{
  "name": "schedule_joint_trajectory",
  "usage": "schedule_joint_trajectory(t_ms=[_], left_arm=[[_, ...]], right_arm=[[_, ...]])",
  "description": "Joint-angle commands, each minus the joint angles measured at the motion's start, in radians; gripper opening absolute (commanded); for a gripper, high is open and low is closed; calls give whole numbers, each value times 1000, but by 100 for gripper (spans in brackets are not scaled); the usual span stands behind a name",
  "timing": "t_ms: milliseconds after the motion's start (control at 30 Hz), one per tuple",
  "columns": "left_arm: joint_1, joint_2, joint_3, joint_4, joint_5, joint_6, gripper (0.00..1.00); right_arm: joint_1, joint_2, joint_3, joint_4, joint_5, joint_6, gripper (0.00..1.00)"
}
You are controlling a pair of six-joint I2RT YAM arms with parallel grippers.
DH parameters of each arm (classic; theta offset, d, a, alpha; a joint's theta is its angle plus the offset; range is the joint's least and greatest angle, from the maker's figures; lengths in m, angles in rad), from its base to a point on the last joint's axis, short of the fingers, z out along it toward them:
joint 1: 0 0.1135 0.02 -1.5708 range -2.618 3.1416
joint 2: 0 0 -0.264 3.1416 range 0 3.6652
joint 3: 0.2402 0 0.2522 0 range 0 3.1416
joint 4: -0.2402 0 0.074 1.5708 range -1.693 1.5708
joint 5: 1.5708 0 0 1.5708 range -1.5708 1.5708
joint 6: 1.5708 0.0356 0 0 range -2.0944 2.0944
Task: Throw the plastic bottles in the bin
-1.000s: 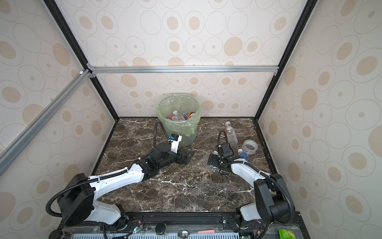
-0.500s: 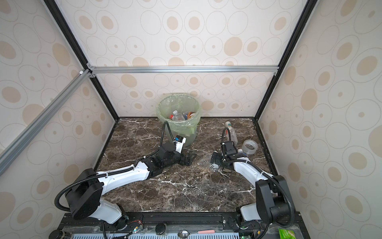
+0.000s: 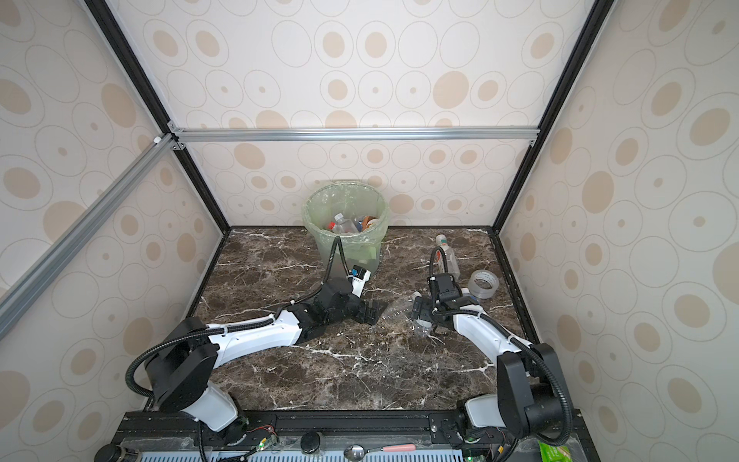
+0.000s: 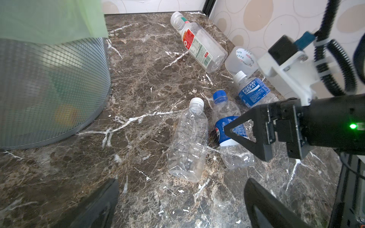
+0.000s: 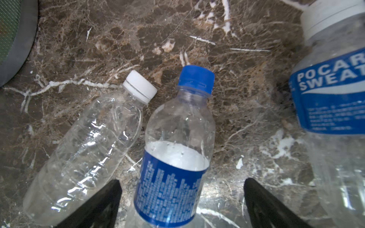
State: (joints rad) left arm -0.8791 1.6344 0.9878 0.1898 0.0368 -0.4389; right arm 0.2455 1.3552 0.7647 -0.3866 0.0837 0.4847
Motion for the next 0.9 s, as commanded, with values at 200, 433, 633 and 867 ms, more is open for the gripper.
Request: schedule_joint_trajectory(t_ms=[200, 433, 633, 867], left_arm=[[-53, 155, 150, -66, -9, 85, 99], [-68, 250, 200, -55, -23, 112, 99], [-70, 331, 245, -43, -16, 136, 98], [-70, 435, 318, -54, -1, 147, 88]], right_arm=[[-31, -84, 21, -72, 42, -28, 100], [-65, -146, 51, -99, 18, -37, 100], [-106, -187, 85, -113, -29, -43, 100], [-135, -217, 79, -110, -72, -41, 100]])
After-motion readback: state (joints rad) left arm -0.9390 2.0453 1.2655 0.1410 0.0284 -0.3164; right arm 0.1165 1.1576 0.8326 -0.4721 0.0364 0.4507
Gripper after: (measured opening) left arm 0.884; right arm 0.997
